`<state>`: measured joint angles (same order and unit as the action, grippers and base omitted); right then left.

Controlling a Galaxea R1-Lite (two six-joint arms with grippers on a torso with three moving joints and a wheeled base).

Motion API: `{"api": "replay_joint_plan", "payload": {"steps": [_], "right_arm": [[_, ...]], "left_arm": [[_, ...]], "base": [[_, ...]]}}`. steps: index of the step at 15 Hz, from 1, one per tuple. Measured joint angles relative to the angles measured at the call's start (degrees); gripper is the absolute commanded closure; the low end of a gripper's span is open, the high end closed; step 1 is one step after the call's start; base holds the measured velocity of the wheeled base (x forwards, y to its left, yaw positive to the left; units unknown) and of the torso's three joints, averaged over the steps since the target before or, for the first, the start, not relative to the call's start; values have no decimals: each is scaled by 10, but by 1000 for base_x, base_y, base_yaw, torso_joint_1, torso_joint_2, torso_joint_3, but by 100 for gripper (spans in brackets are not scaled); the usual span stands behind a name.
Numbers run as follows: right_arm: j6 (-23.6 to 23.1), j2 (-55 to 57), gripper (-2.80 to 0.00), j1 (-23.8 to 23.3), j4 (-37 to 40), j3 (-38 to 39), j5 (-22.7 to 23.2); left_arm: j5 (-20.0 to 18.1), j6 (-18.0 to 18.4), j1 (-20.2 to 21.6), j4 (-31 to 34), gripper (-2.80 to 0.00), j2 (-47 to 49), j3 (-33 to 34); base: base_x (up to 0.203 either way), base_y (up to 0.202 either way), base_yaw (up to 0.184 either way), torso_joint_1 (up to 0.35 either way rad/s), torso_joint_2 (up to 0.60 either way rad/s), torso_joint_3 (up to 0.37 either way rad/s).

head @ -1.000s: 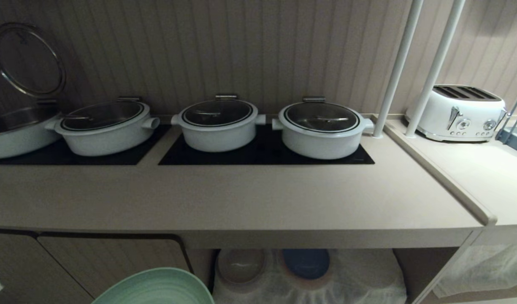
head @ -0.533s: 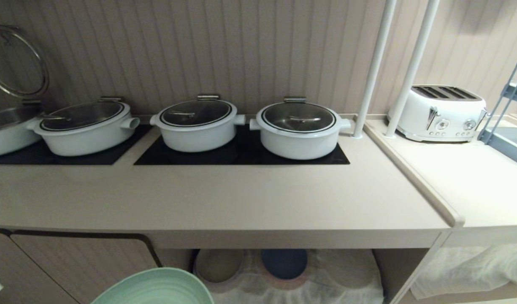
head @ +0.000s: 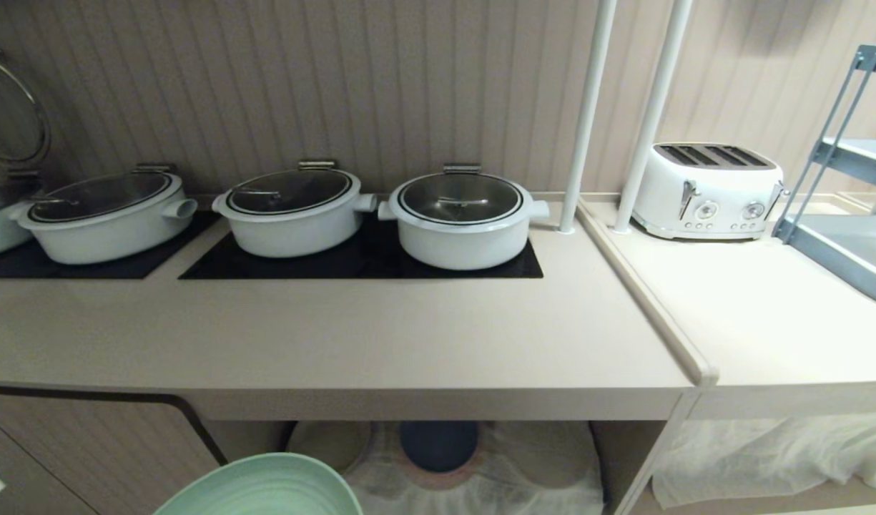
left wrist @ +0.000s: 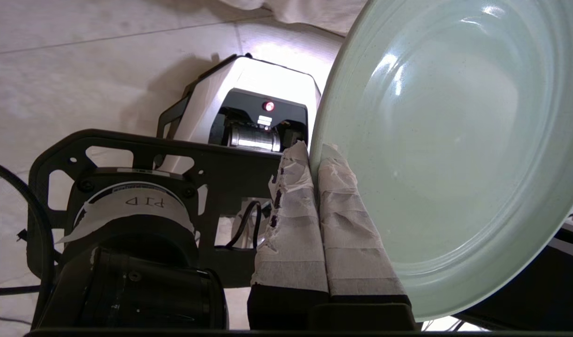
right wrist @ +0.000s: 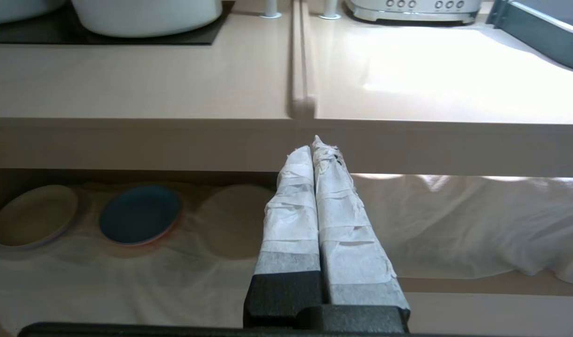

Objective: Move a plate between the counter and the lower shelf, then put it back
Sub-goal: Put the plate in the cupboard

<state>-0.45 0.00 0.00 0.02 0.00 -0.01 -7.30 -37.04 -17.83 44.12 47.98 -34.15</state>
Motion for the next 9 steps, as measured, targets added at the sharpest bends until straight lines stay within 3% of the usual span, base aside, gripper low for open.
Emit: {"api": "replay_joint_plan", "payload": {"steps": [9], "right_arm": [[0,0,0,0,0,0,0]], "left_arm": [[1,0,-7,2,0,-3,0]], "base": [[0,-197,1,1,3,2]]}}
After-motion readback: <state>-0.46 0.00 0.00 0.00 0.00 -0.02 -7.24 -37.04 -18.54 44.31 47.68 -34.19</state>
